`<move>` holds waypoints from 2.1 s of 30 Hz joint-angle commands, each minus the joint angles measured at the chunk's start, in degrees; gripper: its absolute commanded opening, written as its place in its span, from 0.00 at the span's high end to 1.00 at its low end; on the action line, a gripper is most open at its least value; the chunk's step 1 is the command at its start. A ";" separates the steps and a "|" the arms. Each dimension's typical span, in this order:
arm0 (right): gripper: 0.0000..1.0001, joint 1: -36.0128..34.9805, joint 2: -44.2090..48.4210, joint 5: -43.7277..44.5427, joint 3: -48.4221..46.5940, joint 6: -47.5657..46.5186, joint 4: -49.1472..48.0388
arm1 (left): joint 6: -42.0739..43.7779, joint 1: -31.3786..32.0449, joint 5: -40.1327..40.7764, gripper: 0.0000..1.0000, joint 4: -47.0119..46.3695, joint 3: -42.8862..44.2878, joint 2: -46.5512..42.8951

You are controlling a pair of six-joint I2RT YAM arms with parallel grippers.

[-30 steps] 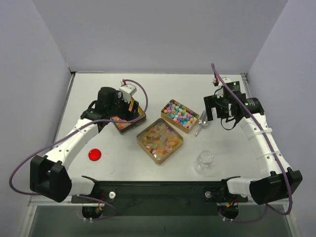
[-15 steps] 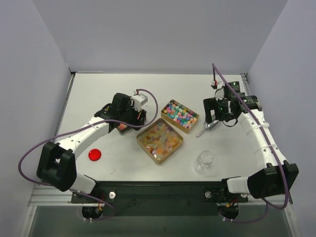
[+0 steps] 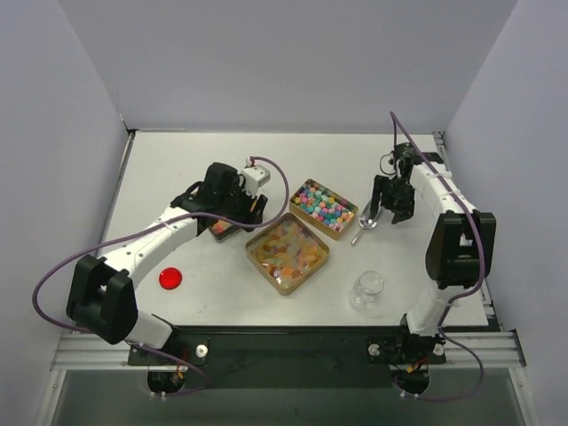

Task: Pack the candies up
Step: Pick up the spatula from the center of the board.

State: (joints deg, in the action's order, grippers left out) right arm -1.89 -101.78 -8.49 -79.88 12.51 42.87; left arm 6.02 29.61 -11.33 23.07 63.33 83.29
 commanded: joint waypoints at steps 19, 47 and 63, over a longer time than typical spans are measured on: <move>0.67 -0.92 -12.39 6.82 -9.86 -3.81 -0.33 | -0.57 -1.22 0.61 0.28 1.10 2.15 1.53; 1.00 -7.68 -2.29 -1.08 -22.07 -29.72 2.04 | -31.42 -9.13 -27.04 0.15 -18.59 19.37 11.19; 1.00 -28.34 2.11 -6.54 -25.50 -37.47 4.32 | -32.32 -4.30 -34.03 0.40 -26.51 11.38 7.68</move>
State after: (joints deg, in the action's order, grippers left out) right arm -29.02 -99.35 -14.76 -102.45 -22.90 44.77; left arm -29.34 23.46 -44.97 -3.25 75.16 94.65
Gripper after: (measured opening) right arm 0.037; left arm 0.605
